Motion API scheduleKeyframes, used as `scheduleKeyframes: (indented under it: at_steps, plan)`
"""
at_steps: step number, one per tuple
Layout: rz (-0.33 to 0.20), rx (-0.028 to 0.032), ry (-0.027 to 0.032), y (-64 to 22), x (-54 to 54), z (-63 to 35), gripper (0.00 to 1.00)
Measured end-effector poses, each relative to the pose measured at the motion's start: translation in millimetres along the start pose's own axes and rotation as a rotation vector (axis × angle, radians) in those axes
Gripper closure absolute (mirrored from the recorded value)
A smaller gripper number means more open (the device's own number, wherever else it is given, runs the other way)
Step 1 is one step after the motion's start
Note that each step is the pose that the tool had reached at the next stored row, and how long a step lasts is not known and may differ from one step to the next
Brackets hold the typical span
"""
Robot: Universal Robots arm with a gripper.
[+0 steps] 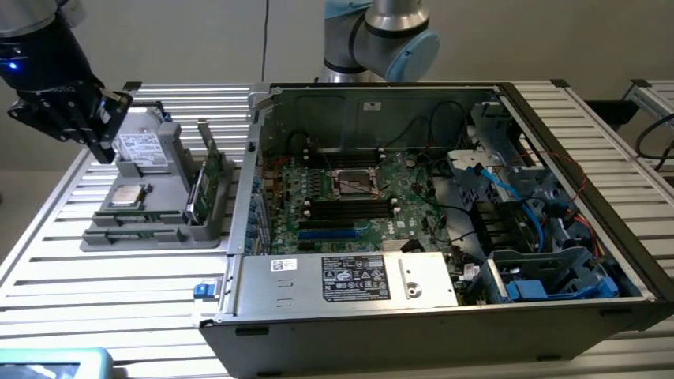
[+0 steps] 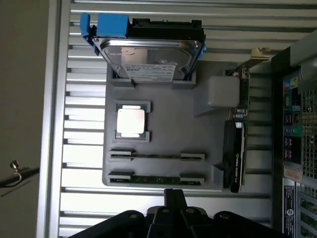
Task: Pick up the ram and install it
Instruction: 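Pick up the ram and move it above insertion slot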
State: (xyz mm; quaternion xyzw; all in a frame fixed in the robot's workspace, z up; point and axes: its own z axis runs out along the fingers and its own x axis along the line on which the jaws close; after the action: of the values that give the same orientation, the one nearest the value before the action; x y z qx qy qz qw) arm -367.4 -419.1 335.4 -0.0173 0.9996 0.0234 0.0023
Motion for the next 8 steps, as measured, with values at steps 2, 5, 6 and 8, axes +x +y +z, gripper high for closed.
scheduleKeyframes:
  at_steps: [2,5,6,8]
  plan:
    - [-0.036,-0.0003,0.0016,0.0,0.0,0.1,0.89]
    - [-0.091,-0.0005,0.0042,0.0,0.0,0.2,0.89]
    - [-0.109,-0.0006,0.0050,0.0,0.0,0.2,0.89]
    - [-0.145,-0.0008,0.0067,0.0,0.0,0.4,0.89]
